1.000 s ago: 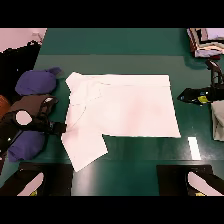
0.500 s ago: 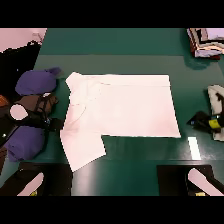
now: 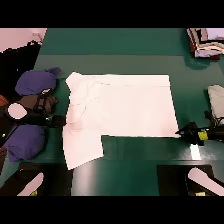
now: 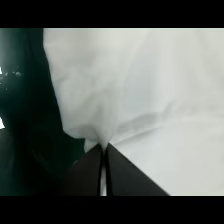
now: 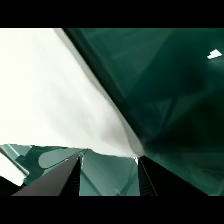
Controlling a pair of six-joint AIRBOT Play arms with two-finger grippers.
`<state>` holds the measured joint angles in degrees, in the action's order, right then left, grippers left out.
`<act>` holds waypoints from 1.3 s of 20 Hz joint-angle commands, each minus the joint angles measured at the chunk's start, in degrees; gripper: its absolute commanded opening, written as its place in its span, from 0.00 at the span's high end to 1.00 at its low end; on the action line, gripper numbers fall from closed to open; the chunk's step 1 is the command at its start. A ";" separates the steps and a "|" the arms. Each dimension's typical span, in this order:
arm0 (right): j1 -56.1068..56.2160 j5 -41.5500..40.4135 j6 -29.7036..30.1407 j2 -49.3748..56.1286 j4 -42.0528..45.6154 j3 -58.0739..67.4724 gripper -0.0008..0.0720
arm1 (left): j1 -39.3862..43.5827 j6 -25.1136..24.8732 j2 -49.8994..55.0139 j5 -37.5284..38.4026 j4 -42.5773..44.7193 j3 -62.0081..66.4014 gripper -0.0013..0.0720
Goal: Fold the shirts.
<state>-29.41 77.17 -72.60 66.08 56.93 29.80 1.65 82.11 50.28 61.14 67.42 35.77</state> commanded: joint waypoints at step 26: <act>1.16 -1.53 -6.82 -15.45 -2.93 93.57 0.97 | -0.02 4.37 -2.62 -4.13 -2.16 95.27 0.95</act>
<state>-21.10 71.42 -76.82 50.74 53.98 116.62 1.65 84.88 47.59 57.69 65.54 125.69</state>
